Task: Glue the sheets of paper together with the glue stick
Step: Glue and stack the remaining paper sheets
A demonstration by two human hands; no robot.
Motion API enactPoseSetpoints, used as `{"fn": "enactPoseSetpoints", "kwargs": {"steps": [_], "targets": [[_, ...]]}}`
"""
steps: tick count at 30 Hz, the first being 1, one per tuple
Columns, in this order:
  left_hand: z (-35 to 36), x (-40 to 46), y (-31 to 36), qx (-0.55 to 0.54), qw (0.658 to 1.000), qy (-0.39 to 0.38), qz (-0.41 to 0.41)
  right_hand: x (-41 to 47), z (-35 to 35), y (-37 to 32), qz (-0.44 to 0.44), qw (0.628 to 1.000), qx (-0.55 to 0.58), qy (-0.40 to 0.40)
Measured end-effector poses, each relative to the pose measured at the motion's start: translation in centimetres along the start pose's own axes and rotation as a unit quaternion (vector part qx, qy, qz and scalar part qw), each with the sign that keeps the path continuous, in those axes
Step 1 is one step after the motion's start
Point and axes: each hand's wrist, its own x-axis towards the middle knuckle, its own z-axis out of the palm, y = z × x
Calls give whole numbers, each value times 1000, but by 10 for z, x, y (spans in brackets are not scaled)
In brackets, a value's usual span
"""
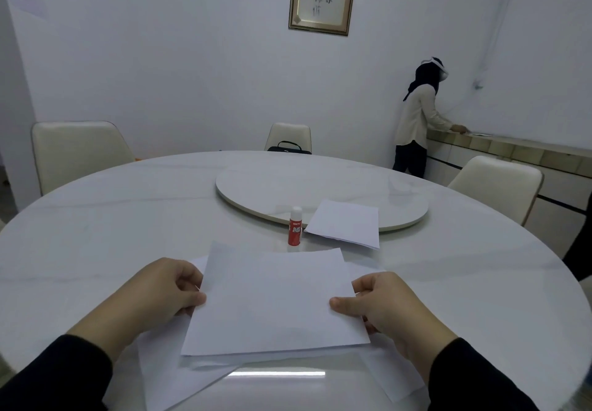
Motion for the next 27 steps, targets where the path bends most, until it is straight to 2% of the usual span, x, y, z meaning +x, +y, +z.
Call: {"fn": "enactPoseSetpoints", "kwargs": {"steps": [27], "targets": [[4,-4,2,12,1000,-26,11,4,-4,2,-2,998,-58,-19]]}}
